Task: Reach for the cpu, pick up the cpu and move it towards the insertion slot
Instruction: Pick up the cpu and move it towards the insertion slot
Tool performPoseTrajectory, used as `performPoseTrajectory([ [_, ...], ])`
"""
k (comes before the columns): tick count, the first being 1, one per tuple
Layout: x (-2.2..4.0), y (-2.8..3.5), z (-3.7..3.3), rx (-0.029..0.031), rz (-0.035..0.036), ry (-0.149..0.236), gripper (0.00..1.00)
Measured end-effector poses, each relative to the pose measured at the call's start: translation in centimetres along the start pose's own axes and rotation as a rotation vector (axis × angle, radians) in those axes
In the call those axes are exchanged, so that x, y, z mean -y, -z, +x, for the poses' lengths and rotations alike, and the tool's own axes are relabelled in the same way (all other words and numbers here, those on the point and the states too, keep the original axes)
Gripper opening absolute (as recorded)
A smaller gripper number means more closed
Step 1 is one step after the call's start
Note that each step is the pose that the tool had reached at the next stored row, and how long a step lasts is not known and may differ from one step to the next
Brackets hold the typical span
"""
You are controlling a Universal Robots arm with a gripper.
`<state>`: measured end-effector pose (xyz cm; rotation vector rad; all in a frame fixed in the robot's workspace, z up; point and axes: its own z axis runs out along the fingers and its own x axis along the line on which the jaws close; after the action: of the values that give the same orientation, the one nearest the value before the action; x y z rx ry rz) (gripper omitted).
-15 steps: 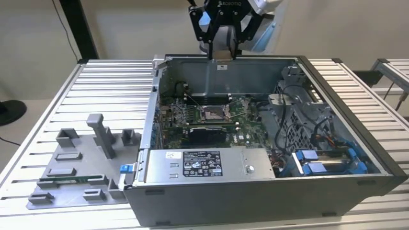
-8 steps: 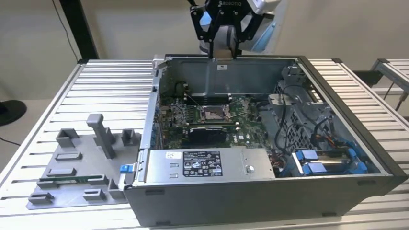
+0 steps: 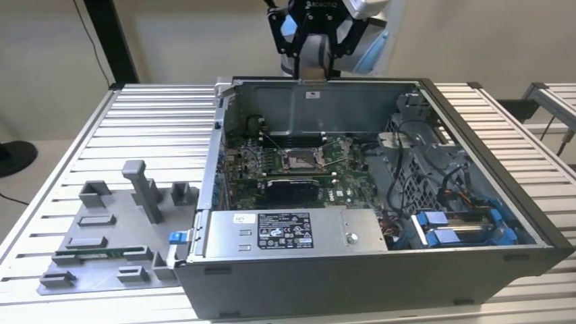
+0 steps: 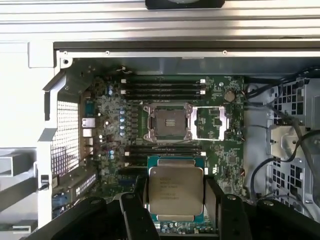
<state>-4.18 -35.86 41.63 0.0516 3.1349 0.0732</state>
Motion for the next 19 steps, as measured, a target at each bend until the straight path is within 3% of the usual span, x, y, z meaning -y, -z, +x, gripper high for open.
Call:
performPoseTrajectory([
  [10, -3.9, -0.39, -0.08, 0.0011, -0.0001, 0.0, 0.0],
  [14, -4.49, -0.43, -0.65, 0.0015, -0.0001, 0.0, 0.0],
  [19, -4.55, -0.44, -0.72, 0.0017, -0.0001, -0.001, 0.0],
])
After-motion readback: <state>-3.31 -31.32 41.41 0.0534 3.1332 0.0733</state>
